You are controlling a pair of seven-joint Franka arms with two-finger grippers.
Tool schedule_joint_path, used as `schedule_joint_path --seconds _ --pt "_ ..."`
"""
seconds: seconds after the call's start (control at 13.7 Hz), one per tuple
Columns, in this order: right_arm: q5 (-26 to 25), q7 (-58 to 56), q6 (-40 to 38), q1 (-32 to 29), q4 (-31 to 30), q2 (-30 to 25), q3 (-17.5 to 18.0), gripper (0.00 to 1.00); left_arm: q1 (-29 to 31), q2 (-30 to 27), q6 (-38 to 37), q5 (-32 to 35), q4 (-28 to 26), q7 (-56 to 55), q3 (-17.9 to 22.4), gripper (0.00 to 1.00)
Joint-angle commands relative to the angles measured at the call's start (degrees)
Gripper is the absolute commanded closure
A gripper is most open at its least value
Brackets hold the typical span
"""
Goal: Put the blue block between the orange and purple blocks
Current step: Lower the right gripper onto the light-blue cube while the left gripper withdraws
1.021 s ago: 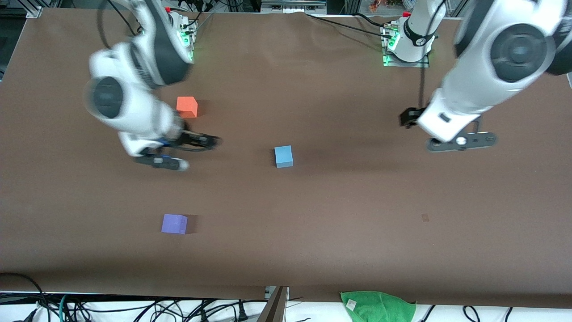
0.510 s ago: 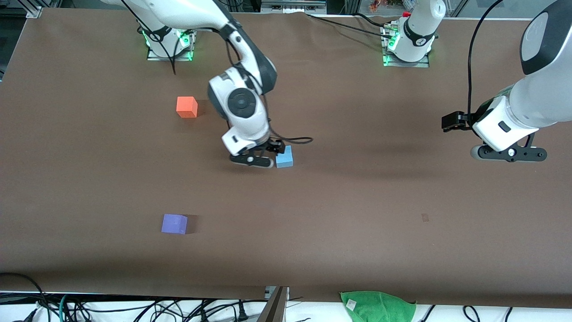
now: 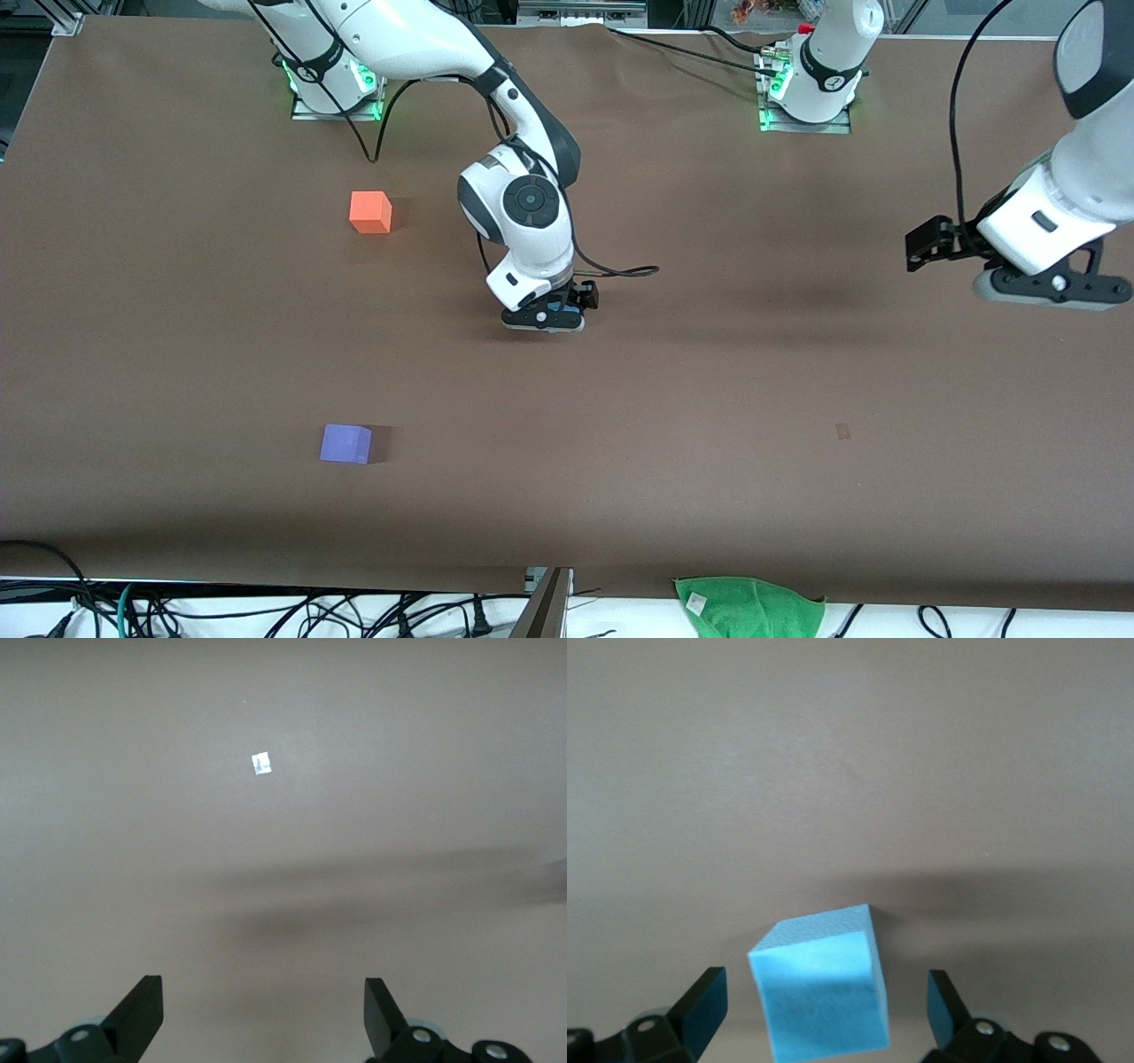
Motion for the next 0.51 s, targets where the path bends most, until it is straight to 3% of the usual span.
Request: schedule_joint_path --seconds 0.0,0.44 --pt "-2.1 0.5 -0.3 1.6 1.8 2.0 -0.7 0.0 0.0 -3.4 1.3 -1.0 -4.4 0.6 0.3 0.0" --pt "-4.1 0.4 -0.2 2.7 1.8 4.8 -0.6 0.0 0.3 -10.1 1.3 -1.0 -11.4 0.0 0.6 0.0"
